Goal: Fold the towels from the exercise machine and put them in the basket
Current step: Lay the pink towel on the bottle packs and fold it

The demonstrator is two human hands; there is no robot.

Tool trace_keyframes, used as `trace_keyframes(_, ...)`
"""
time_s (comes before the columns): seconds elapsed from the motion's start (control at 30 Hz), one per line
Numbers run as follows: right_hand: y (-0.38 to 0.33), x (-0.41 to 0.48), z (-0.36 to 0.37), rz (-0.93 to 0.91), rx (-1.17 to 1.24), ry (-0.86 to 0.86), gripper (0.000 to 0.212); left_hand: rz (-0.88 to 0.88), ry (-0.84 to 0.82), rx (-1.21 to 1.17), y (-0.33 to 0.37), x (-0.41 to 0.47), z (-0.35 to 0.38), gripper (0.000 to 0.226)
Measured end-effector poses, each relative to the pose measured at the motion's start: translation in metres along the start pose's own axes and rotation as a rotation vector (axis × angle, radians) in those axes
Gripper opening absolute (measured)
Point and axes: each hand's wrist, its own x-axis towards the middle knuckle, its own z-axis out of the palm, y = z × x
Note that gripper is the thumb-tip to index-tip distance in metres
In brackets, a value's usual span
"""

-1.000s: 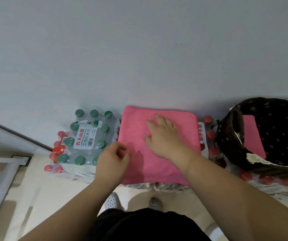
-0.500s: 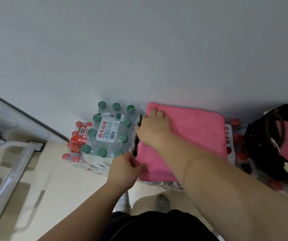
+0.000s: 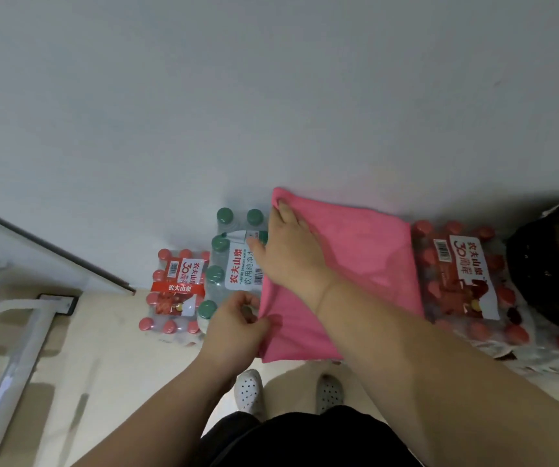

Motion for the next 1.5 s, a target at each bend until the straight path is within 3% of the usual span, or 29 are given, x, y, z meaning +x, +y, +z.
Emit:
trace_keyframes(0.23,-0.070,0.020,0.039,-0.043,0.075,-0.101,0.080,0.002,0.116,0.110,-0.018,0.011,-0.082,0.013)
trace_keyframes(0.37,-0.077,0.020,0.046,-0.143,0.117,-0.156,0.073,-0.020,0.096,0.142,-0.029,0.019,-0.109,0.013)
trace_keyframes(0.47,-0.064,0.013,0.037,-0.194,0.184,-0.121,0.067,-0.042,0.044,0.171,-0.034,0.027,-0.118,0.017)
trace_keyframes(0.53,-0.047,0.006,0.028,-0.162,0.189,-0.039,0.062,-0.018,0.098,0.219,-0.034,0.030,-0.118,0.022)
trace_keyframes(0.63,-0.006,-0.010,0.016,-0.005,0.159,0.167,0.062,0.155,0.248,0.310,-0.024,0.032,-0.112,0.024)
trace_keyframes(0.73,0.050,-0.023,0.007,0.147,0.136,0.335,0.064,0.358,0.279,0.430,-0.005,0.032,-0.091,0.020)
trace_keyframes(0.83,0.094,-0.035,-0.005,0.296,0.045,0.264,0.054,0.555,0.143,0.527,0.014,0.028,-0.056,0.030)
trace_keyframes(0.9,0.113,-0.040,-0.009,0.284,0.034,0.235,0.046,0.614,0.038,0.599,0.022,0.021,-0.028,0.039)
trace_keyframes(0.97,0.124,-0.042,-0.010,0.232,0.081,0.230,0.042,0.647,-0.056,0.663,0.028,0.010,0.001,0.033)
trace_keyframes(1.07,0.126,-0.042,-0.022,0.178,0.120,0.209,0.035,0.587,-0.152,0.851,0.032,-0.005,0.042,0.036)
trace_keyframes(1.2,0.130,-0.037,-0.037,0.127,0.066,0.068,0.037,0.479,-0.085,1.010,0.029,-0.015,0.084,0.045)
trace_keyframes(1.5,0.143,-0.033,-0.035,-0.029,0.011,-0.071,0.051,0.378,0.072,1.102,0.016,-0.021,0.124,0.014)
